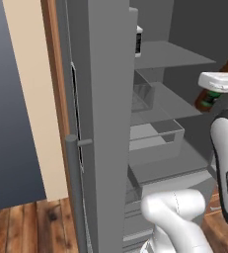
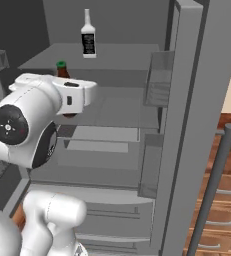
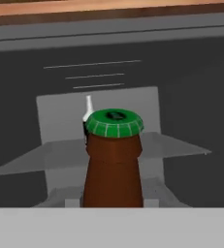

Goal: Place the liquor and beer on the top shelf of the fridge to keep them out of children's reach, and place the sweet potato on lower shelves for easy access.

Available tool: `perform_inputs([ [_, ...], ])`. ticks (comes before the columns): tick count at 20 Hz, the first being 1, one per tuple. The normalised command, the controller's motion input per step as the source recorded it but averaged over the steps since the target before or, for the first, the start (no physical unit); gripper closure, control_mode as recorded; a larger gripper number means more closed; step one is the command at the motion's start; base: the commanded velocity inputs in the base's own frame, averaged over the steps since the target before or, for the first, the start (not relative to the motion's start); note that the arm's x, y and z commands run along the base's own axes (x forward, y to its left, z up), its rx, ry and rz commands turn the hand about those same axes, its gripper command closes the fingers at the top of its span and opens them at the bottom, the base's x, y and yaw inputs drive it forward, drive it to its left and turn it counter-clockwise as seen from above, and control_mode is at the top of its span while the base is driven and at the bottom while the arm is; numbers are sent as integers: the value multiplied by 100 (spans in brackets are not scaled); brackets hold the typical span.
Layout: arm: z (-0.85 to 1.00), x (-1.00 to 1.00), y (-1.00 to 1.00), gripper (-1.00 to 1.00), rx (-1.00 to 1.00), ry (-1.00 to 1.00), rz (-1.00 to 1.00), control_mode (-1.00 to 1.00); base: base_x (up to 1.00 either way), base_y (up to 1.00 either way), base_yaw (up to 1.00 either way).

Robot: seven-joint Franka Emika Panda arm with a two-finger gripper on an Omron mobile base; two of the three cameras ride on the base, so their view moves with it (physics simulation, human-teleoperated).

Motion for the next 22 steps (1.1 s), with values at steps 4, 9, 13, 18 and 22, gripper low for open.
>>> perform_inputs([
  [4, 47, 31, -11, 100, -17, 0, 0, -100, 0, 0, 0],
  [9, 34, 24, -3, 100, -11, 0, 0, -100, 0, 0, 0],
  [13, 2, 18, 0, 100, 0, -1, 0, -100, 0, 0, 0],
  [18, 4, 32, 0, 100, 1, -1, 0, -100, 0, 0, 0],
  [22, 10, 46, 0, 100, 1, 0, -1, -100, 0, 0, 0],
])
